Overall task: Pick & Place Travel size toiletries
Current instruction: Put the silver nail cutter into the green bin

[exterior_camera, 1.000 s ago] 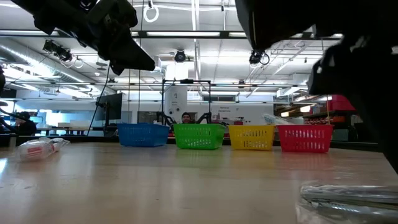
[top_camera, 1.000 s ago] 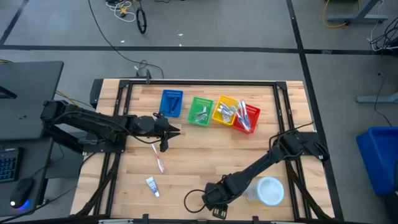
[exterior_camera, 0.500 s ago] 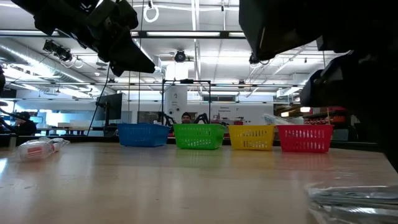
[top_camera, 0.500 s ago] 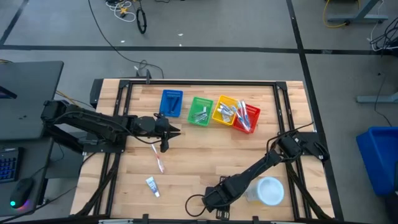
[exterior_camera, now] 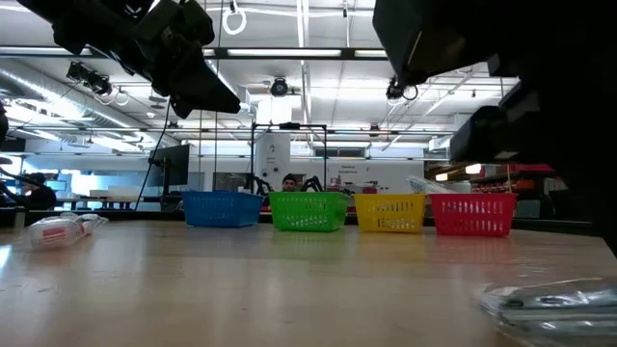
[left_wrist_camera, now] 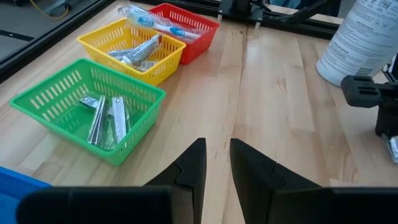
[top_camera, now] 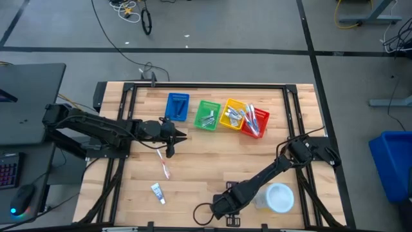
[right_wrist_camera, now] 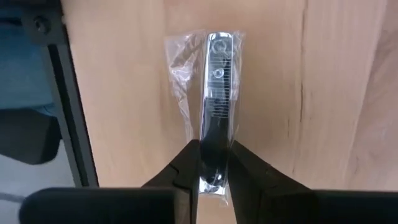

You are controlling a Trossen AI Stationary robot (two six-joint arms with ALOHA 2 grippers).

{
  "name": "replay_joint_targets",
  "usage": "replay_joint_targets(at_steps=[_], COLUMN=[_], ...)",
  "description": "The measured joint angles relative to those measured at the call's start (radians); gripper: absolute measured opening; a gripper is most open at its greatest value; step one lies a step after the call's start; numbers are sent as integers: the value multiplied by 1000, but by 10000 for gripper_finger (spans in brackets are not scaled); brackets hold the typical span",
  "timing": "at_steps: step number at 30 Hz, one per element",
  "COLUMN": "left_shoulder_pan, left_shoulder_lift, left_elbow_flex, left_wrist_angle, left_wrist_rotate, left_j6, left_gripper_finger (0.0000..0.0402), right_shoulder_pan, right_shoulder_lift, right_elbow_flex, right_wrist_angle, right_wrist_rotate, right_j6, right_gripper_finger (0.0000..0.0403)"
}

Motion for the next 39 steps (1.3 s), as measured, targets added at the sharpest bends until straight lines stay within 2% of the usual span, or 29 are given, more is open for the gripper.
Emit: replay_joint_targets(at_steps=[4, 13, 19, 26, 30, 39], left_shoulder_pan=[0, 0, 0, 0, 2, 17], left_shoulder_lift=[0, 0, 0, 0, 0, 14], left_elbow_flex=[0, 0, 0, 1, 1, 2], left_wrist_angle=[1, 0, 44, 181, 207, 244], left_wrist_rotate=[0, 51, 27, 5, -7, -58], left_j6=[-1, -80, -112, -33, -35, -143], left_gripper_finger=[79, 79, 79, 79, 89, 145], right_shoulder_pan=[-13, -46, -110, -247, -309, -359], right_shoulder_lift=[-45, -244, -302, -302, -302, -302], right_elbow_flex=[-5, -1, -1, -50, -84, -90], right_wrist_angle=[-36, -268, -395, -401, -350, -144], right_wrist_rotate=[67, 538, 763, 805, 837, 837], right_j6=[-68, -174, -172, -199, -205, -432], right_gripper_finger=[63, 64, 66, 66, 66, 67])
